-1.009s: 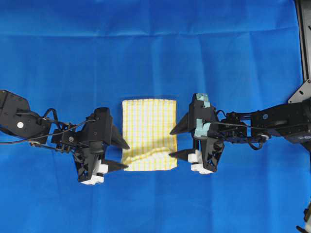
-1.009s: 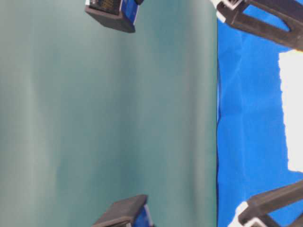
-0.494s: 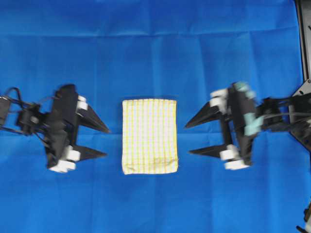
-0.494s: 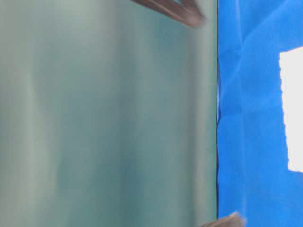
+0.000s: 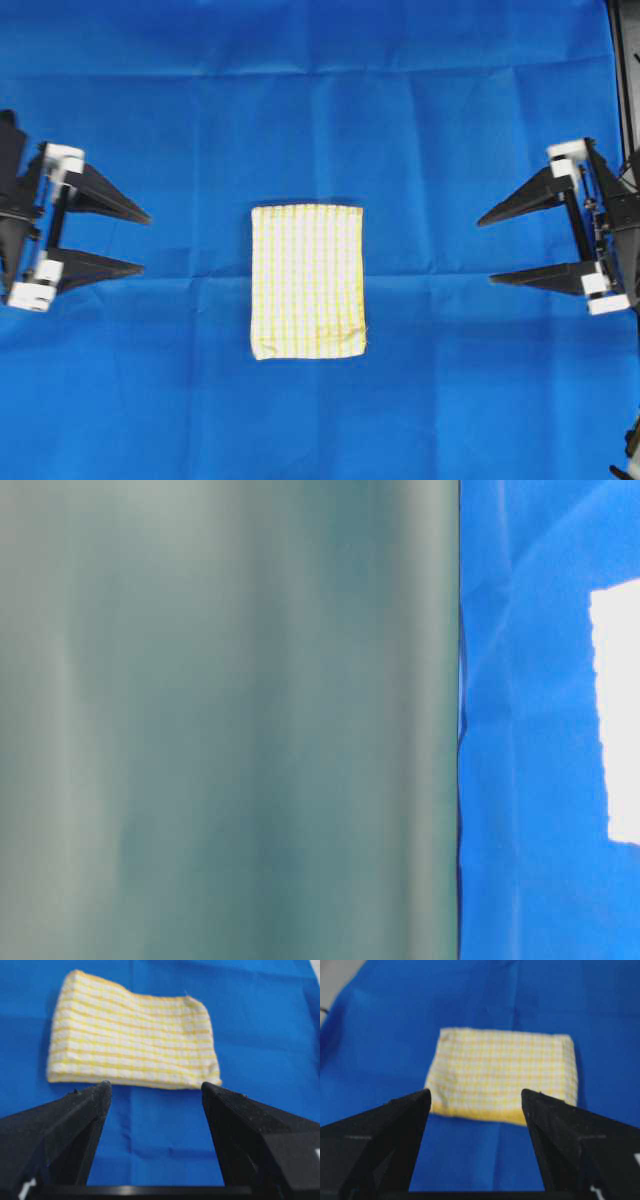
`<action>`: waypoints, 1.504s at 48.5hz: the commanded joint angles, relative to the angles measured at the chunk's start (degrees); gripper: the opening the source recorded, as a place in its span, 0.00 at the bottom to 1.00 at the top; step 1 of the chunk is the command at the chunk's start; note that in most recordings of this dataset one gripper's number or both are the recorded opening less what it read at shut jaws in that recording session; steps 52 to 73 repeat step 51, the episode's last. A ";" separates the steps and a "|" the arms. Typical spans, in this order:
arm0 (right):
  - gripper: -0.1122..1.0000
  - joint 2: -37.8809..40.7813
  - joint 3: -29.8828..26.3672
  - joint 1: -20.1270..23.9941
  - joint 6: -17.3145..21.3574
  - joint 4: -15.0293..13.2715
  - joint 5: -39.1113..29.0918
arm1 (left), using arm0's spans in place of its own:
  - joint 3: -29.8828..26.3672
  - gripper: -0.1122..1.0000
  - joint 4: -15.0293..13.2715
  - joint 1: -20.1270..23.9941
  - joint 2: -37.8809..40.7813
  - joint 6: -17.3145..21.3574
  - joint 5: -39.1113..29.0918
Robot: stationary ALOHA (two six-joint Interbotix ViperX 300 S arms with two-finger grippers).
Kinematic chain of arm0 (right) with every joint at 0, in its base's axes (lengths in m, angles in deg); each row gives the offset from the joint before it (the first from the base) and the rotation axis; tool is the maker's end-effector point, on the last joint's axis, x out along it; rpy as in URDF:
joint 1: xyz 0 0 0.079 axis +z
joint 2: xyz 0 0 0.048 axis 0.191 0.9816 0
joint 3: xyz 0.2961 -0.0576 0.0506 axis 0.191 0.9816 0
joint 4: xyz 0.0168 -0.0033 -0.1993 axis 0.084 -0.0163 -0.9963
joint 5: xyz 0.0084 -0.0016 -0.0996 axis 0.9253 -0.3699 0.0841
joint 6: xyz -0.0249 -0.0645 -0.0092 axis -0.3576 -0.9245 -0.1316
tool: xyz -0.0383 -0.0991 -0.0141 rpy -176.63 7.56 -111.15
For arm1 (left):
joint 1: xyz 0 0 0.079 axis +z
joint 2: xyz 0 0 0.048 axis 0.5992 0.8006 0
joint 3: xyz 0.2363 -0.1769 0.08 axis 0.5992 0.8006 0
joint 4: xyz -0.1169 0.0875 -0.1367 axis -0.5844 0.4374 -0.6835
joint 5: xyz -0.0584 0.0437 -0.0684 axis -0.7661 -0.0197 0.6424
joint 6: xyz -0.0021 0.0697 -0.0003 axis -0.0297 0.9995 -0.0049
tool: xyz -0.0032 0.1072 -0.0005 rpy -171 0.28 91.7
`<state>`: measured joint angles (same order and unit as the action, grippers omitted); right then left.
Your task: Fold the yellow towel.
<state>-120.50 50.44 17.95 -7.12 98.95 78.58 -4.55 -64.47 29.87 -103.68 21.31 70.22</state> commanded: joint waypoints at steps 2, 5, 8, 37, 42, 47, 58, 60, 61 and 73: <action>0.76 -2.64 1.58 -0.88 -0.09 -0.62 -0.18 | 1.49 0.70 0.18 0.62 -4.04 1.67 1.05; 0.76 -4.31 3.16 -1.05 -0.09 -0.88 -0.09 | 2.90 0.70 0.18 0.79 -6.33 2.46 1.67; 0.76 -6.24 5.01 -1.23 -0.09 -0.97 0.18 | 4.31 0.70 0.18 0.97 -8.53 2.99 2.02; 0.76 -10.37 13.10 -2.72 0.26 -0.26 5.10 | 16.96 0.69 0.18 4.22 -21.09 3.69 7.12; 0.76 -10.20 13.27 -2.64 0.26 0.09 5.36 | 17.49 0.69 0.18 4.22 -21.45 3.69 7.56; 0.76 -10.11 13.36 -2.64 0.26 0.09 5.27 | 17.58 0.69 0.18 4.22 -21.45 3.69 7.56; 0.76 -10.20 13.27 -2.64 0.26 0.09 5.36 | 17.58 0.69 0.18 4.22 -21.45 3.69 7.56; 0.76 -10.20 13.27 -2.64 0.26 0.09 5.36 | 17.58 0.69 0.18 4.22 -21.45 3.69 7.56; 0.76 -10.20 13.27 -2.64 0.26 0.09 5.36 | 17.58 0.69 0.18 4.22 -21.45 3.69 7.56; 0.76 -10.20 13.27 -2.64 0.26 0.09 5.36 | 17.58 0.69 0.18 4.22 -21.45 3.69 7.56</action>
